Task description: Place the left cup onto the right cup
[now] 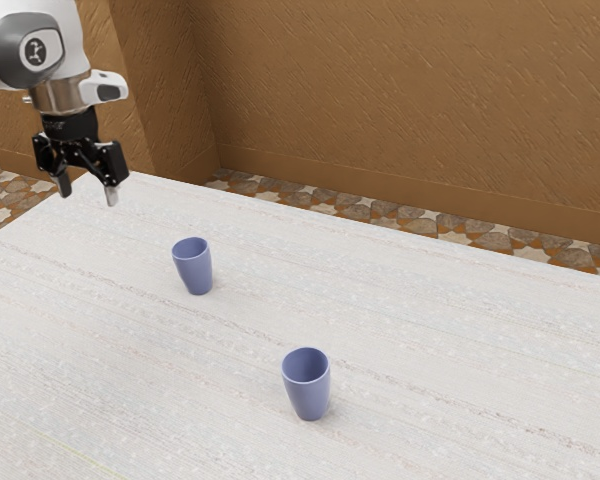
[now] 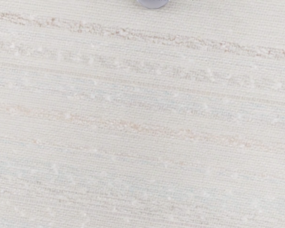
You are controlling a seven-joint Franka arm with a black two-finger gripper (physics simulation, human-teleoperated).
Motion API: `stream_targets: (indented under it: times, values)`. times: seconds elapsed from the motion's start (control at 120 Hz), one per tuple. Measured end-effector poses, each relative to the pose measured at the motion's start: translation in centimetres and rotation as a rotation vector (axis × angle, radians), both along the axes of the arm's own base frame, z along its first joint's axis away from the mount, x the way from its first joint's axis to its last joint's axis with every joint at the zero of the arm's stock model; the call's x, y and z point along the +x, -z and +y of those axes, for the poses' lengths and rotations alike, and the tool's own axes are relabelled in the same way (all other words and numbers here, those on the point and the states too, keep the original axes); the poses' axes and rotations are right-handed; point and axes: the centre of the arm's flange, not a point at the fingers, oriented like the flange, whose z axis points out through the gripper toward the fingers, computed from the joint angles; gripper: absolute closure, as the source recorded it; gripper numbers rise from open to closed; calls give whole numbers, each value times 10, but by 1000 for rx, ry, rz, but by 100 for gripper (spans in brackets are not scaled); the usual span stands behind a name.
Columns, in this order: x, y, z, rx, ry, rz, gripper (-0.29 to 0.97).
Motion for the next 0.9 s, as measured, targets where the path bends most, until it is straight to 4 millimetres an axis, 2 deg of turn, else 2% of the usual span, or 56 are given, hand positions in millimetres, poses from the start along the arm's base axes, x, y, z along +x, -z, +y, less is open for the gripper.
stream_targets:
  times: [0.175,0.383,0.9]
  values:
    - [-2,12,17,14,-23,-8,0]
    - [-1,23,26,34,-30,-15,0]
    - [10,75,91,58,-127,12,0]
